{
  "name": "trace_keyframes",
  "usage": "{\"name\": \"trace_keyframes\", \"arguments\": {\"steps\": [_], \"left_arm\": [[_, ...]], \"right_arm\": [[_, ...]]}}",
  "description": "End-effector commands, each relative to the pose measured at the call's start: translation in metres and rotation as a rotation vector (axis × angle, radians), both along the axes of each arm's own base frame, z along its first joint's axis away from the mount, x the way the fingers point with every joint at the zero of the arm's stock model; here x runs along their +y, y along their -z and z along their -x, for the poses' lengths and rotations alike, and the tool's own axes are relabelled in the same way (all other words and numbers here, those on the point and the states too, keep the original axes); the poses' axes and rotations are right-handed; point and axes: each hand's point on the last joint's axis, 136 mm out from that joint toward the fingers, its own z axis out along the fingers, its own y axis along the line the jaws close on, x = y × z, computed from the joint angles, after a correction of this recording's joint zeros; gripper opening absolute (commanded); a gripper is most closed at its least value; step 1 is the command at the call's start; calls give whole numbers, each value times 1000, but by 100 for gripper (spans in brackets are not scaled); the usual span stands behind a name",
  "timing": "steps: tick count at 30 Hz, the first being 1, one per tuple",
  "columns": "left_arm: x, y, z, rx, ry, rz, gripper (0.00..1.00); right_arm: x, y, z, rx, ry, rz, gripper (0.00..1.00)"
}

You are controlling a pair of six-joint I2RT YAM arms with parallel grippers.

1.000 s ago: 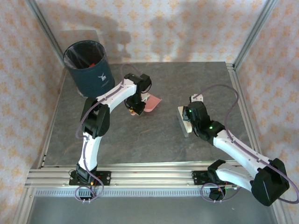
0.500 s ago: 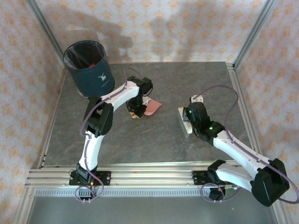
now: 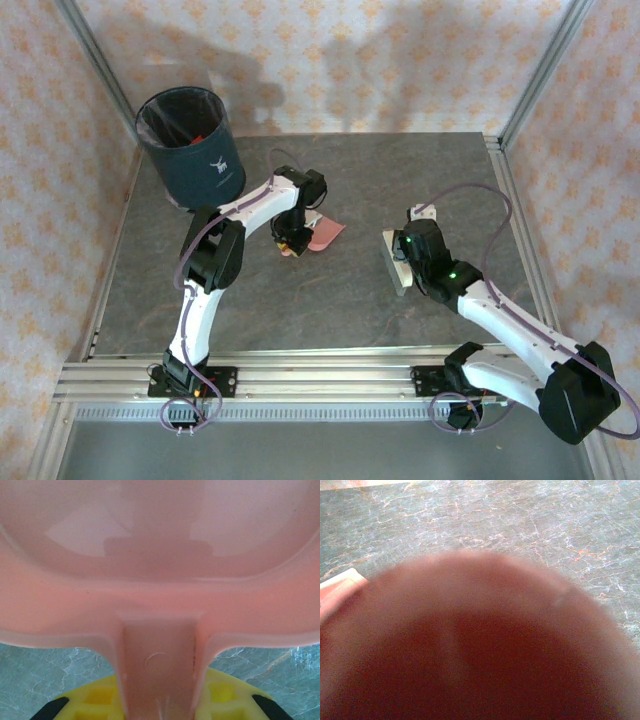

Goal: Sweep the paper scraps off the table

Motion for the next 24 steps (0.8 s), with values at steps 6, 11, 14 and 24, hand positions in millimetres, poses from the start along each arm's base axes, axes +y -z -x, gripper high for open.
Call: {"name": "trace_keyframes", "arguments": {"steps": [6, 11, 14, 24], "left_arm": [[2, 9, 10, 36, 30, -21, 14], [5, 11, 12, 39, 35, -31, 25], [7, 10, 12, 31, 40, -39, 30], [10, 4, 12, 12, 45, -47, 46]], "right_arm": [[-8, -5, 0, -25, 38, -1, 0], [-8, -4, 0, -23, 39, -1, 0], [-9, -3, 0, -22, 42, 1, 0], [-10, -3, -1, -25, 47, -3, 0]]}}
